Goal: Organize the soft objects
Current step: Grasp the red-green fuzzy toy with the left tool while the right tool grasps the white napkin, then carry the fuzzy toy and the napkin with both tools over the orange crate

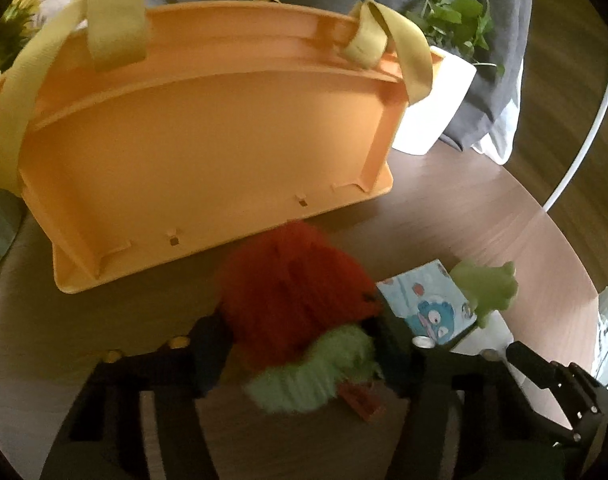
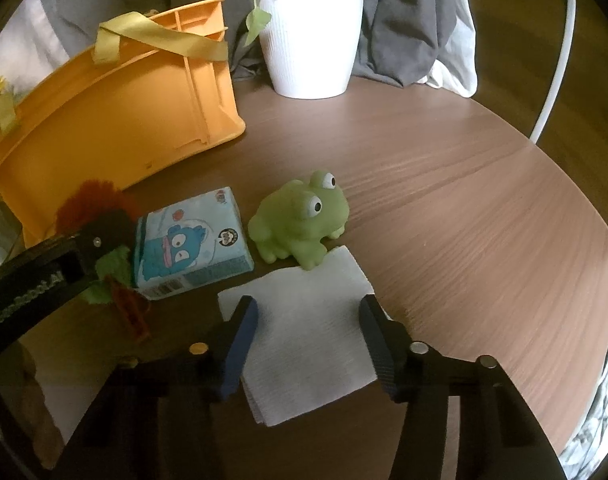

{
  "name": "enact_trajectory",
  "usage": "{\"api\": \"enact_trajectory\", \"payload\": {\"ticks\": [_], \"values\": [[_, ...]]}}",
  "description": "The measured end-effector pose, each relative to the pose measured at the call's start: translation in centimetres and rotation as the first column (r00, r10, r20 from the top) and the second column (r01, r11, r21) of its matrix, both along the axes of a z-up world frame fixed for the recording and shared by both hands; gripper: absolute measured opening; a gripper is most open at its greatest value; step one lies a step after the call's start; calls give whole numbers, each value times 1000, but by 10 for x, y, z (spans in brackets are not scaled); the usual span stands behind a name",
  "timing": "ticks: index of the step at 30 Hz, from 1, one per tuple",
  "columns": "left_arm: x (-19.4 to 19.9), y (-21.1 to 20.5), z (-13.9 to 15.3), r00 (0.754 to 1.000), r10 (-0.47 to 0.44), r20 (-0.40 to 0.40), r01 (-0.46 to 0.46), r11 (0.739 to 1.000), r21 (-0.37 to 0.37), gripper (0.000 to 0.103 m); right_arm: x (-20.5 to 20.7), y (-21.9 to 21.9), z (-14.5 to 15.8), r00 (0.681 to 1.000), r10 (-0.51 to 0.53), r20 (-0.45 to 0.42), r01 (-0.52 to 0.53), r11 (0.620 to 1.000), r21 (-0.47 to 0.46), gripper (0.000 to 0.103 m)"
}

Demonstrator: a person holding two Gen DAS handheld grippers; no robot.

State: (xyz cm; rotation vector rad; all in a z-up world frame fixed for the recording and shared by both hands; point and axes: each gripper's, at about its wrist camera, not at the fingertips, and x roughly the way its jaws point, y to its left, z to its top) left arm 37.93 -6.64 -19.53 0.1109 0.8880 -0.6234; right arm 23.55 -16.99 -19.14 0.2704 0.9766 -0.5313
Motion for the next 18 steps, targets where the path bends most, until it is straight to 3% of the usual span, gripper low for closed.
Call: {"api": "enact_trajectory", "payload": {"ticks": [3, 8, 18], "values": [[-1, -2, -2, 1000, -4, 21, 3, 1000, 27, 44, 0, 2, 0, 1000, 17, 4, -17, 1000, -5, 41], [-3, 0, 1, 999, 12, 39, -14, 999, 42, 37, 2, 4, 1, 998, 56, 14, -56, 998, -4, 14], [-29, 22, 21, 993, 49, 109, -55, 997, 45, 36, -10, 14, 13, 991, 120, 52, -121, 993, 12, 9]]}}
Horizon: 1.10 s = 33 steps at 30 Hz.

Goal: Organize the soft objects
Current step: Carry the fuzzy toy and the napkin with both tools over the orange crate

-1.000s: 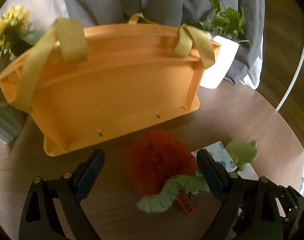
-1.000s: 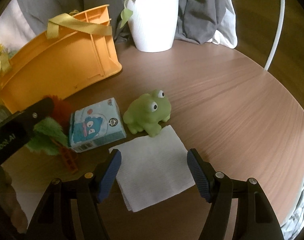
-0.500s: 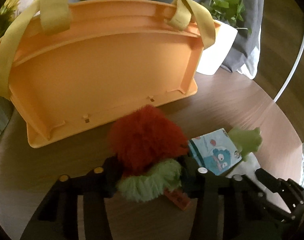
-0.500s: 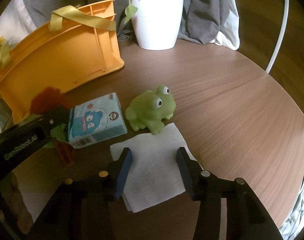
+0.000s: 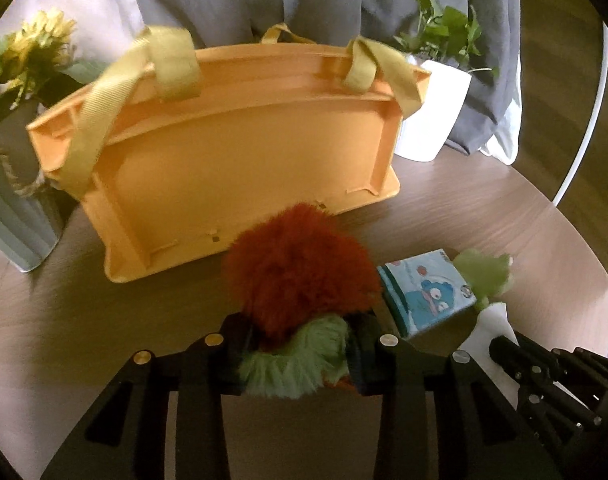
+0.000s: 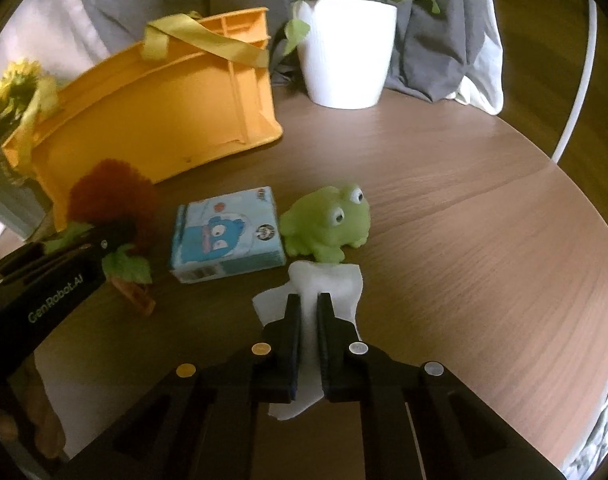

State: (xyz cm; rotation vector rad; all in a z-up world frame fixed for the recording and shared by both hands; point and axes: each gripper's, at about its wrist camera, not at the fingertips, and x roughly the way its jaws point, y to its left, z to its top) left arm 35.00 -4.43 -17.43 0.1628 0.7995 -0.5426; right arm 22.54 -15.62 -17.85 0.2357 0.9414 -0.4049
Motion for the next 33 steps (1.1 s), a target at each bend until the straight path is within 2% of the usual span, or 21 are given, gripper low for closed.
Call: {"api": "enact_trajectory", "payload": {"ticks": [6, 18, 33], "values": [[-22, 14, 19, 999, 24, 21, -24, 1000, -12, 36, -14, 7, 21, 998, 33, 53, -32, 999, -14, 9], [-57, 45, 67, 986, 106, 130, -101, 994, -49, 36, -25, 19, 68, 981, 110, 157, -104, 994, -45, 9], [-76, 71, 121, 929, 232, 290, -212, 972, -100, 35, -11, 33, 126, 924, 232, 304, -217, 973, -83, 9]]}}
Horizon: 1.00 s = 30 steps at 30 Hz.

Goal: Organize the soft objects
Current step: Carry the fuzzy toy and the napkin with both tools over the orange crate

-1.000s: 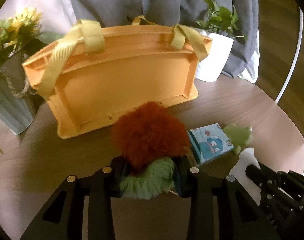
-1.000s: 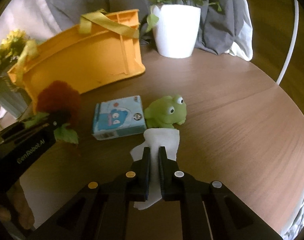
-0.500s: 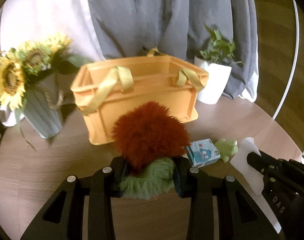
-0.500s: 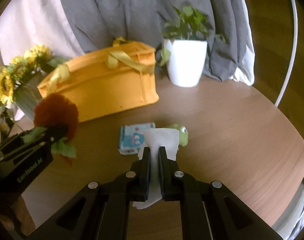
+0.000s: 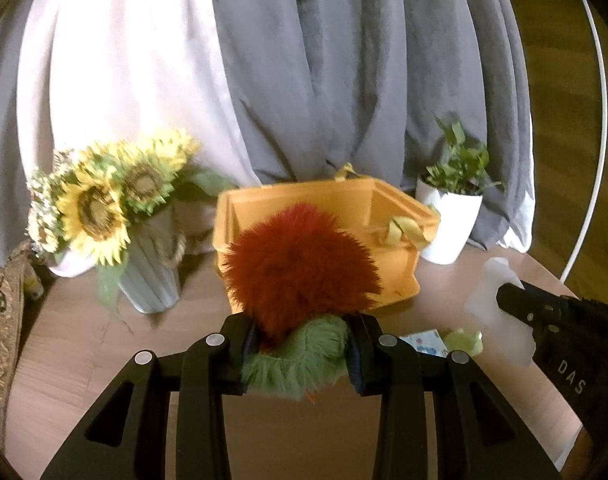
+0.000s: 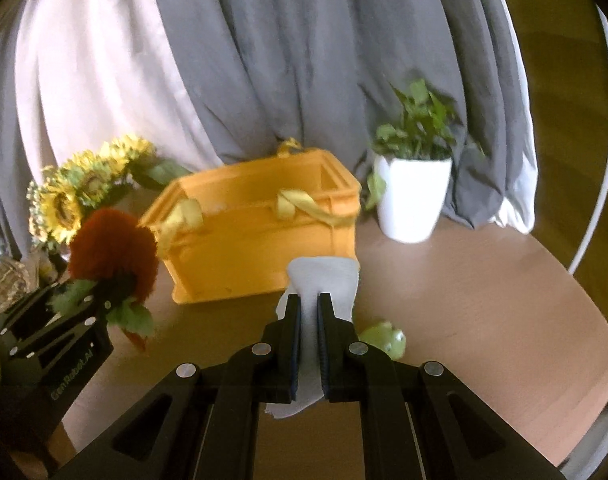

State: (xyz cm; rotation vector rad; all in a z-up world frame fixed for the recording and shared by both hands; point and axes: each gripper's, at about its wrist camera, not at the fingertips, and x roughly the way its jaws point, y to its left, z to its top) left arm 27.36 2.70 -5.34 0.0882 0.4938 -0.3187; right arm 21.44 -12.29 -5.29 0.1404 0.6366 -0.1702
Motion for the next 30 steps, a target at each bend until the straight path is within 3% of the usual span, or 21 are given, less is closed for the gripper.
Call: {"api": "enact_trajectory", "payload": {"ticks": [18, 30], "values": [[12, 9, 47, 990, 48, 135, -45, 999, -27, 35, 31, 11, 45, 985, 80, 151, -84, 996, 22, 9], [52, 0, 71, 976, 47, 213, -39, 999, -38, 35, 66, -10, 65, 974, 49, 223, -63, 997, 54, 9]]}}
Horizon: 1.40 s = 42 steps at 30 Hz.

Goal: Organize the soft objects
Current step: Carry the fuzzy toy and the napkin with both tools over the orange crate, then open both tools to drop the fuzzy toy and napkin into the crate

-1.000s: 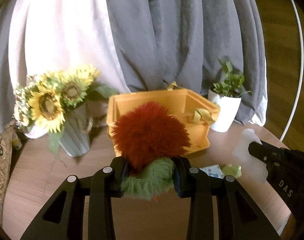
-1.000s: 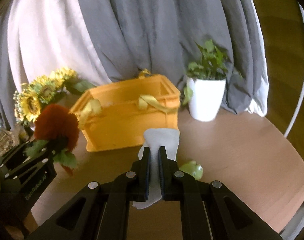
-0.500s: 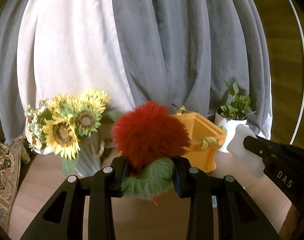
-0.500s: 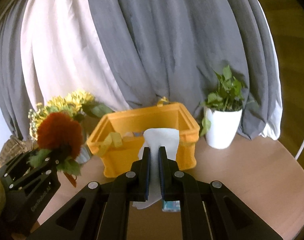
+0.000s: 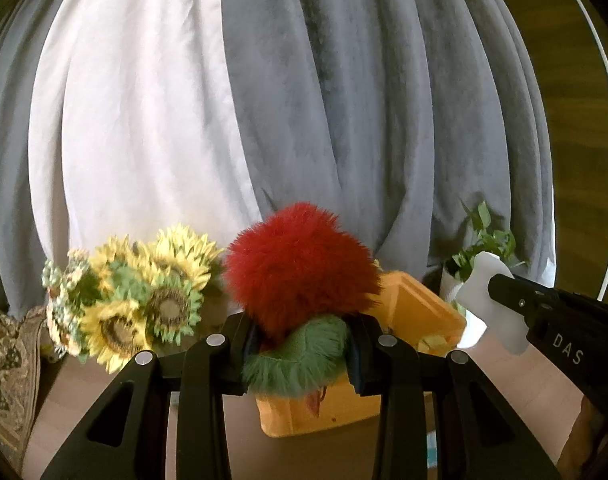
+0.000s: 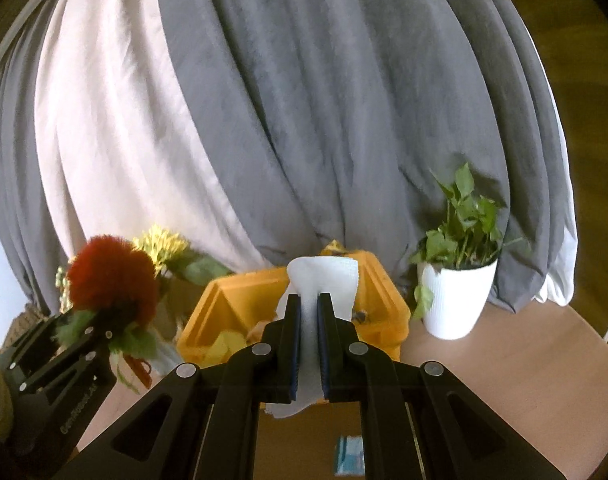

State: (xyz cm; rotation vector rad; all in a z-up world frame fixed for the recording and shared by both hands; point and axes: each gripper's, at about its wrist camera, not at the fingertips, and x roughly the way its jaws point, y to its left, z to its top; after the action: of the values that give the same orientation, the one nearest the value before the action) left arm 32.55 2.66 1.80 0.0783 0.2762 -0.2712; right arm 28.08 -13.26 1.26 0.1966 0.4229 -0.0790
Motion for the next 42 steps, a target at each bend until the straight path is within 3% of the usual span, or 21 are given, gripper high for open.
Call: {"api": "enact_trajectory", "payload": {"ticks": [20, 29, 39, 42], "values": [[94, -22, -14, 999, -3, -35, 4, 1000, 28, 35, 95, -18, -19, 1000, 6, -30, -5, 999, 52, 9], [143, -37, -47, 986, -26, -167, 35, 998, 53, 35, 138, -23, -46, 994, 6, -113, 1, 998, 62, 9], [168, -57, -72, 960, -50, -274, 74, 994, 78, 36, 159, -19, -71, 980, 22, -196, -12, 998, 56, 9], [168, -58, -76, 954, -62, -294, 90, 992, 84, 41, 161, -20, -78, 975, 24, -220, -12, 998, 59, 9]]}}
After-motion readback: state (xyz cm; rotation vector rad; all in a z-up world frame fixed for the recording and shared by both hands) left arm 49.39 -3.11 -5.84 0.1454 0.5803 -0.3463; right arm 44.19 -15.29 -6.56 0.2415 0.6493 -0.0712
